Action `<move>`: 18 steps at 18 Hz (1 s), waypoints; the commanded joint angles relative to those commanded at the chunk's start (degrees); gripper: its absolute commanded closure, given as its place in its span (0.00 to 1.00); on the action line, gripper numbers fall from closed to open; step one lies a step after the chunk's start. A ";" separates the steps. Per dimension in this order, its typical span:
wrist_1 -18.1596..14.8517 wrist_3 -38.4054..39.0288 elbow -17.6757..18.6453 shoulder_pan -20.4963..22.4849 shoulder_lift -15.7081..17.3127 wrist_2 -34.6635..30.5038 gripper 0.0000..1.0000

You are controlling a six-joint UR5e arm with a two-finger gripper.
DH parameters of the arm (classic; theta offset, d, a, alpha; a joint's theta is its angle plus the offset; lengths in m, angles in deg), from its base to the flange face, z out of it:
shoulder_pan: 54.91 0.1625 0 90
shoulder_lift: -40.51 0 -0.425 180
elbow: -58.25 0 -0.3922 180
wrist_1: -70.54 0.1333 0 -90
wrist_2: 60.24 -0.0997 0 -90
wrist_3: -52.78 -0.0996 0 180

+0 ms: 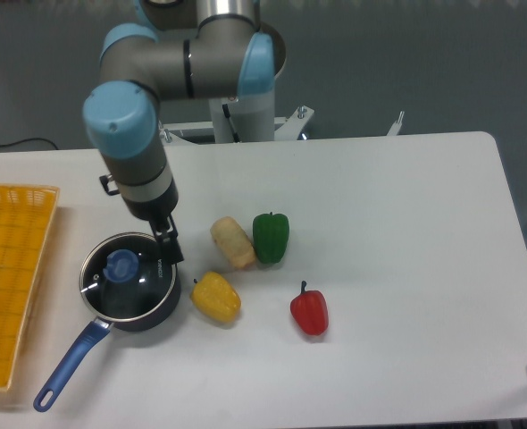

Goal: Open the lid
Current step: 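Lower the gripper onto the blue knob of the glass lid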

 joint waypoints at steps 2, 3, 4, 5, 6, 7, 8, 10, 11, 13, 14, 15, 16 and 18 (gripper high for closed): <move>0.00 -1.41 0.09 -0.36 -0.09 -0.01 0.00; 0.17 -1.85 0.09 -0.53 -0.18 0.08 0.00; 0.26 -1.94 0.00 -1.23 -0.61 0.00 0.00; 0.35 -1.94 0.00 -1.85 -0.97 -0.01 0.00; 0.44 -1.85 0.09 -2.38 -1.14 -0.09 0.00; 0.44 -1.85 0.09 -2.90 -1.67 -0.09 0.00; 0.53 -1.76 0.09 -3.17 -1.85 -0.09 0.00; 0.62 -1.85 -0.17 -3.52 -2.29 0.08 0.00; 0.70 -1.68 -0.35 -3.70 -2.37 0.08 0.00; 1.84 -1.24 -0.44 -4.31 -2.99 0.08 0.00; 2.63 -1.15 -0.79 -4.32 -3.43 0.08 0.00; 2.90 -1.06 -1.31 -4.75 -4.04 0.08 0.00; 2.90 -0.97 -1.93 -5.28 -4.39 0.00 0.00; 2.99 -0.89 -2.54 -5.37 -5.18 -0.01 0.00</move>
